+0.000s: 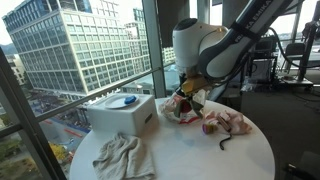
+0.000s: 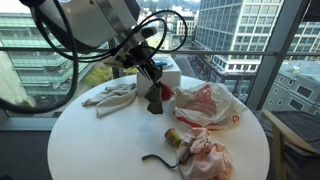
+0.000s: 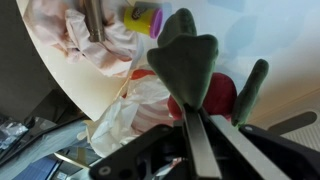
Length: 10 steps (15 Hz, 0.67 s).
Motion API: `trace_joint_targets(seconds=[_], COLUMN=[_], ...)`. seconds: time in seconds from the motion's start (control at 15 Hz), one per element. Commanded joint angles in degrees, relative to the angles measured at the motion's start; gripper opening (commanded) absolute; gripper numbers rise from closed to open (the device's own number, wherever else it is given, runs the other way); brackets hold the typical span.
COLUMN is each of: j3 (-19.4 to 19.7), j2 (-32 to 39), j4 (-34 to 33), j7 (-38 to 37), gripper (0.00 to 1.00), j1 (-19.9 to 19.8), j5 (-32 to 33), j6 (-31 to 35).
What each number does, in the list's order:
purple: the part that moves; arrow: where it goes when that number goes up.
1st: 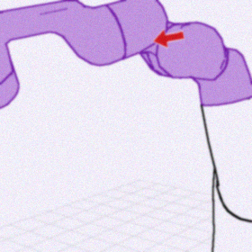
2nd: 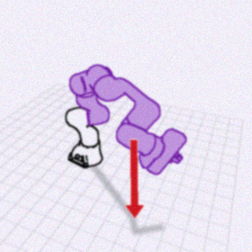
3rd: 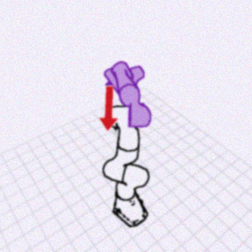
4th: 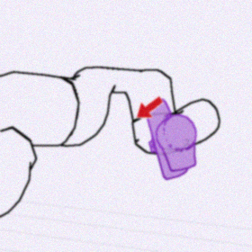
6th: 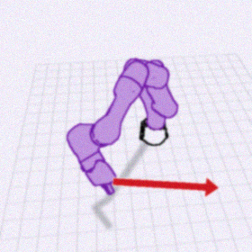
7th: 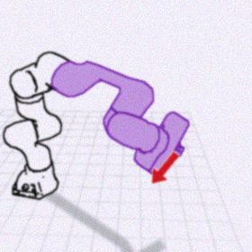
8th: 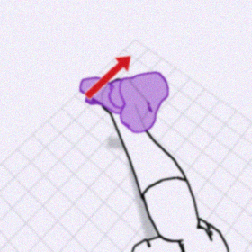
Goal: Move four items from the table to the plastic
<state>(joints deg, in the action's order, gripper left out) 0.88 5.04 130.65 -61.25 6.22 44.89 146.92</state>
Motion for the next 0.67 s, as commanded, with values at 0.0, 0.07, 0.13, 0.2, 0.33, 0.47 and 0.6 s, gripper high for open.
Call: trace_joint_targets(seconds=[0.0, 0.07, 0.13, 0.2, 0.33, 0.47, 0.6], j3=[0.59, 1.01, 1.36, 1.75, 2.72, 3.74, 4.79], j2=[7.67, 9.68, 11.51, 13.49, 17.56, 21.36, 24.54], j4=[-11.39, -14.19, -16.68, -19.05, -22.9, -25.45, -26.62], j7=[-7.74, -9.02, -10.3, -11.06, -12.06, -12.46, -12.71], gripper=[0.05, 0.05, 0.05, 0.05, 0.05, 0.05, 0.05], j1=[0.52, 0.6, 0.63, 0.5, 0.2, -0.46, -0.95], j5=[10.61, 12.51, 14.11, 15.1, 16.59, 16.21, 15.63], j6=[-2.44, -3.29, -4.0, -4.68, -5.78, -6.44, -6.49])
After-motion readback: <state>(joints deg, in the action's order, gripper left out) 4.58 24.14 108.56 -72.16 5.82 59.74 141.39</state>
